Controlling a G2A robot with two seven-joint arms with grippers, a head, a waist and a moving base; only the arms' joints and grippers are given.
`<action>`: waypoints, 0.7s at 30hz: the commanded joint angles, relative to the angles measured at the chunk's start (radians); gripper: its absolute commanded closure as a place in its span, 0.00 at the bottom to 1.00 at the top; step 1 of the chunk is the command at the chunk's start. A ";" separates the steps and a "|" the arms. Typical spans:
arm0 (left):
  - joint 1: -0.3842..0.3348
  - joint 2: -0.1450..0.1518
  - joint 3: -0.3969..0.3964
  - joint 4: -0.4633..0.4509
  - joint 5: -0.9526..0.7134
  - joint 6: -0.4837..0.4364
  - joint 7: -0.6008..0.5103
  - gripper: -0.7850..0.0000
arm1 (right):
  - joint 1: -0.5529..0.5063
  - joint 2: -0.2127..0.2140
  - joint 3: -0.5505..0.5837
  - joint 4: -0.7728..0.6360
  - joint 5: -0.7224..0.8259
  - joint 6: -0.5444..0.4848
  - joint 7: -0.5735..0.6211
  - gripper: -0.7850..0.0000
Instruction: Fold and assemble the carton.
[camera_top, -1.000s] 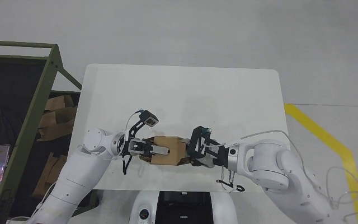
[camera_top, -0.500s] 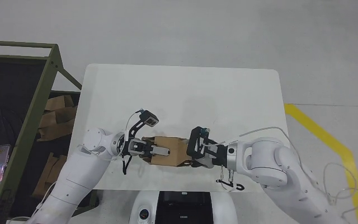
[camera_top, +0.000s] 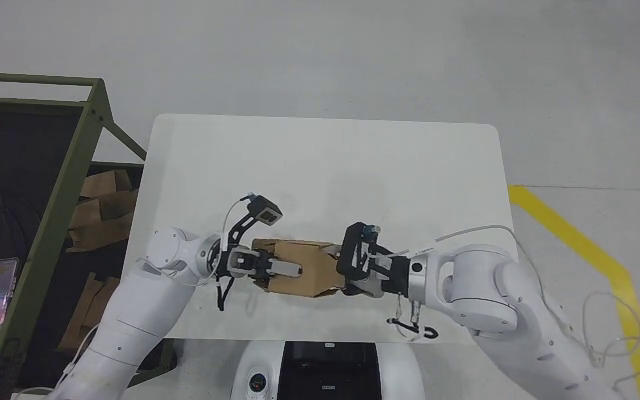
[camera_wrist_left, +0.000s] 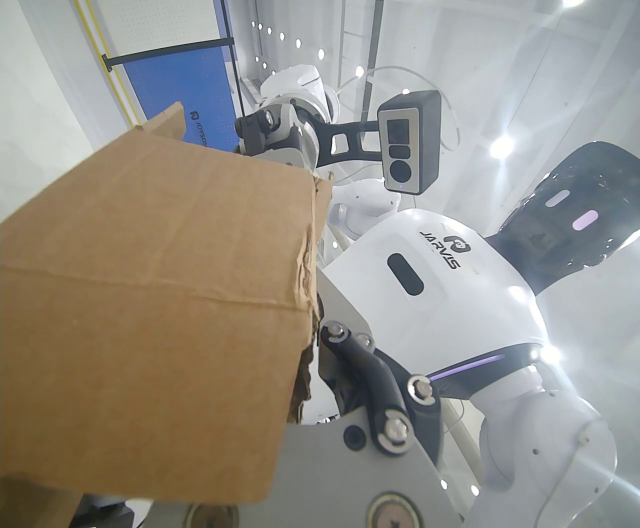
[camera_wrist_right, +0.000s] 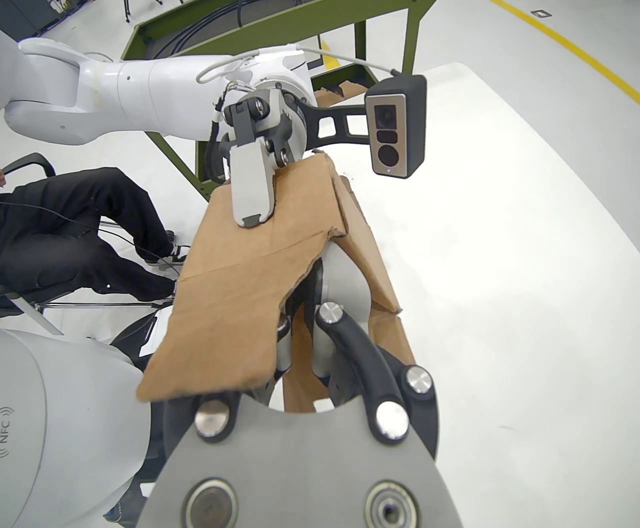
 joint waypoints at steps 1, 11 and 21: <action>0.000 0.000 -0.002 -0.001 0.001 0.001 -0.001 1.00 | -0.029 0.007 0.032 -0.016 -0.003 -0.005 -0.008 1.00; 0.003 -0.002 -0.009 -0.002 0.005 -0.002 0.002 1.00 | -0.200 0.040 0.194 -0.082 0.007 -0.091 -0.059 0.96; 0.001 -0.003 -0.009 -0.002 0.012 -0.002 0.002 1.00 | -0.328 0.061 0.290 -0.156 0.000 -0.195 -0.103 0.71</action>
